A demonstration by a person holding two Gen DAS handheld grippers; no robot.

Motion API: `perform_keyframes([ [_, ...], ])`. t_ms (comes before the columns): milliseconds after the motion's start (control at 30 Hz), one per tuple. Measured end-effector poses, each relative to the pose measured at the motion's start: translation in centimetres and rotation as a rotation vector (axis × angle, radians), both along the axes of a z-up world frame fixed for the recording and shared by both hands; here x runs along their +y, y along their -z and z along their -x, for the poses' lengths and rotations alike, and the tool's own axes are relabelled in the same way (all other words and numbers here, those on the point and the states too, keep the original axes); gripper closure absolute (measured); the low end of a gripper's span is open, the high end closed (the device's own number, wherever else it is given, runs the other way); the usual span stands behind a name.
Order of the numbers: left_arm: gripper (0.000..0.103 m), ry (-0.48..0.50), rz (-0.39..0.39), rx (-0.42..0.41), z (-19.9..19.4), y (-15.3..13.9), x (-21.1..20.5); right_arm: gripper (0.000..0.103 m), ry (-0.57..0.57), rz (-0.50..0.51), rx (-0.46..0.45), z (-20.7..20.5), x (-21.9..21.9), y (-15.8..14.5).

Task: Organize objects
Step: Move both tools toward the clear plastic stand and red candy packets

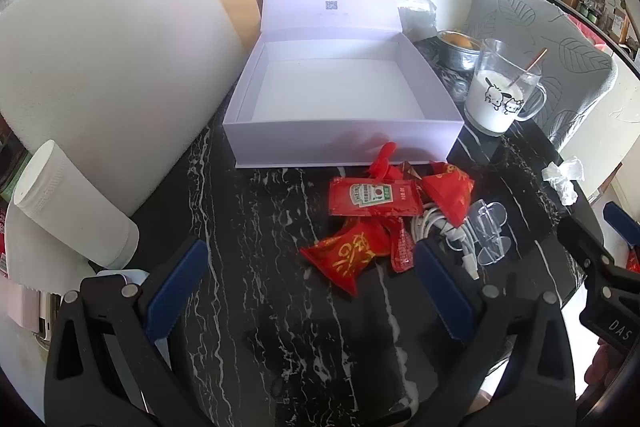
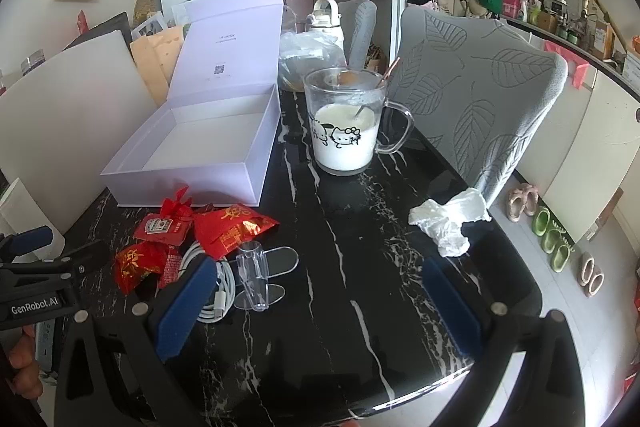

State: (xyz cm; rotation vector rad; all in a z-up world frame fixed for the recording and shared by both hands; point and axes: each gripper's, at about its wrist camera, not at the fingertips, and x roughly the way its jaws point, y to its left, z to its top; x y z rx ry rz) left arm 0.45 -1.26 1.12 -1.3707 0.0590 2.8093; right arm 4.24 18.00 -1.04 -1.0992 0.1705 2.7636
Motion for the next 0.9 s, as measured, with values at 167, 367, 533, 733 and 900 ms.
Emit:
perform_keyframes([
  [167,0.000,-0.008,0.001,-0.003,-0.02,0.13,-0.26,0.000,-0.014,-0.008,-0.004,0.26,-0.25,0.06],
  [367,0.000,-0.017,-0.001,-0.010,0.04,0.32,-0.47,0.000,-0.028,-0.014,-0.021,0.63,-0.45,0.40],
  [533,0.000,-0.025,-0.011,-0.021,0.05,0.53,-0.70,0.000,-0.034,-0.019,-0.023,0.72,-0.46,0.37],
  [733,0.000,-0.025,-0.009,-0.027,0.07,0.59,-0.84,0.000,-0.036,-0.015,-0.028,0.82,-0.55,0.47],
  [900,0.000,-0.023,-0.007,-0.030,-0.02,0.60,-0.78,0.000,-0.038,-0.010,-0.030,0.86,-0.58,0.60],
])
